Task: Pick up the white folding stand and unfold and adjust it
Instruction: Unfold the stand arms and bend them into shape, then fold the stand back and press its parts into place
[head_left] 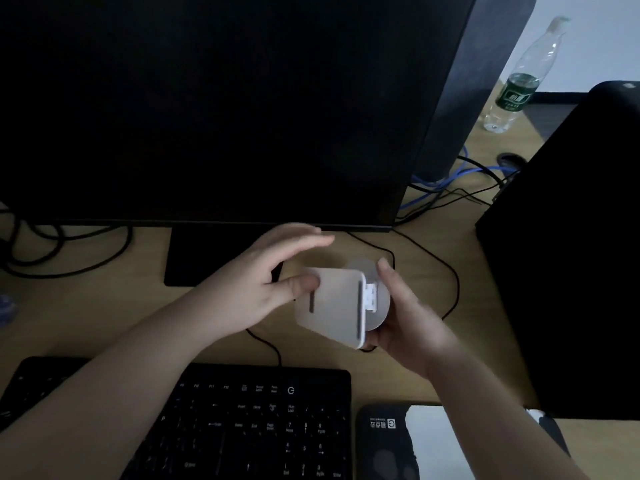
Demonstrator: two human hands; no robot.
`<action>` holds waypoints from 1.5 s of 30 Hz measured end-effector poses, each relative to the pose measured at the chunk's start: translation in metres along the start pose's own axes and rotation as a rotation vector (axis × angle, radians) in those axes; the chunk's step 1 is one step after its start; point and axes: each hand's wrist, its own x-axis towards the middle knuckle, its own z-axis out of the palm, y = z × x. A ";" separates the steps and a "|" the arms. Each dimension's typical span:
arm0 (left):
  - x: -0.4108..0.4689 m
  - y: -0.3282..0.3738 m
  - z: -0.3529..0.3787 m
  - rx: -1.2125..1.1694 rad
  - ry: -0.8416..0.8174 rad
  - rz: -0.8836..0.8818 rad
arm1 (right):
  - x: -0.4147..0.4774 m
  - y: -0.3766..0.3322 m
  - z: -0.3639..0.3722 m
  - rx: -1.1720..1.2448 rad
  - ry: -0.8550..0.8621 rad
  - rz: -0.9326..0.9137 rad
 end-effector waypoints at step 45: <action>0.021 -0.009 0.042 -0.322 0.077 -0.219 | 0.025 0.008 -0.006 -1.153 0.582 -0.291</action>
